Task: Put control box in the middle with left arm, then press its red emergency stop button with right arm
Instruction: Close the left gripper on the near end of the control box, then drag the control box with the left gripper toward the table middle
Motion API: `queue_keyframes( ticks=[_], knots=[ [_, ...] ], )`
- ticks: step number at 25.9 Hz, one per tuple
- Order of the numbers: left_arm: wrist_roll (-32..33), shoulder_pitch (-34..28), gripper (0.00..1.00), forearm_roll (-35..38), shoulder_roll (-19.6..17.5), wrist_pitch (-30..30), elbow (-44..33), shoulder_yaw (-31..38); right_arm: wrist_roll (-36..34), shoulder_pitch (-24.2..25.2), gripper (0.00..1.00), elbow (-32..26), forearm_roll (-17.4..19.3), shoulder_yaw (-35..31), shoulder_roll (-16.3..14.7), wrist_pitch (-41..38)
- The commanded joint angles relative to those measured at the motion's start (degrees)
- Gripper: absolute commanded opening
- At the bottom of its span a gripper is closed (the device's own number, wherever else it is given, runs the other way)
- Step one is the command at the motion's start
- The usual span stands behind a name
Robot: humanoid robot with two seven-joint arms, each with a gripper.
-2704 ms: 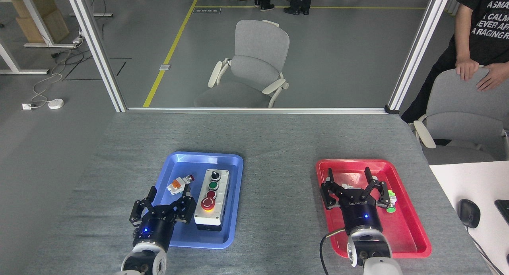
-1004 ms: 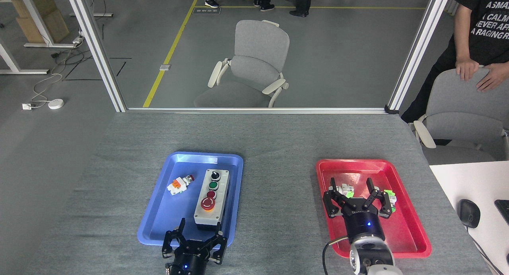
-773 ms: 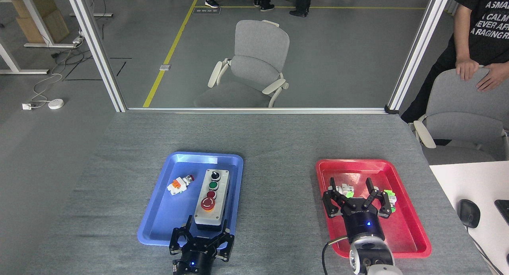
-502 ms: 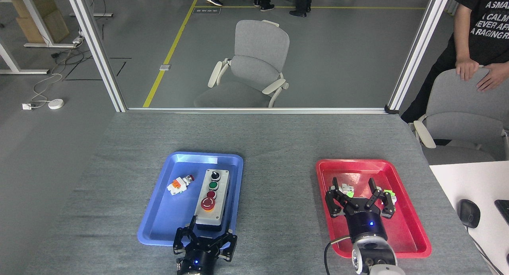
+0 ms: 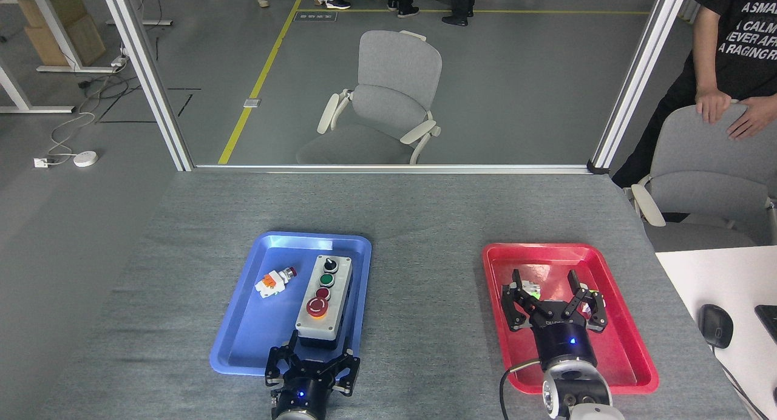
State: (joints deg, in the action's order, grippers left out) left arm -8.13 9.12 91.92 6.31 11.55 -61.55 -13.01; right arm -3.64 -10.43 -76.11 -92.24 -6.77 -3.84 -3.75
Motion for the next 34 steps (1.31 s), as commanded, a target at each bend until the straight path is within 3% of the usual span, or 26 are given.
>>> queue_keyframes(
  ticks=[1, 14, 30, 32, 34],
  knots=[
    [0.0, 1.8, 0.99, -0.4, 0.0, 0.6, 2.7, 0.0, -0.1, 0.1, 0.98, 0.0, 0.0, 0.1, 0.2, 0.1],
    [0.0, 6.2, 0.99, -0.9, 0.1, 1.0, 8.3, 0.4, 0.0, -0.1, 0.98, 0.3, 0.0, 0.4, 1.3, 0.6],
    [-0.2, 13.9, 0.98, -8.8, 0.9, 0.7, 18.5, 0.2, 0.0, -0.1, 0.98, 0.1, 0.0, 0.3, 1.5, 0.4],
    [-0.2, 14.1, 0.93, -8.8, 0.9, 0.7, 19.0, -0.1, -0.1, -0.1, 0.98, 0.1, -0.1, 0.4, 1.4, 0.4],
    [-0.1, 14.2, 0.81, -8.8, 0.9, 0.3, 19.3, -0.1, -0.1, -0.1, 0.98, 0.1, -0.1, 0.4, 1.5, 0.4]
  ],
)
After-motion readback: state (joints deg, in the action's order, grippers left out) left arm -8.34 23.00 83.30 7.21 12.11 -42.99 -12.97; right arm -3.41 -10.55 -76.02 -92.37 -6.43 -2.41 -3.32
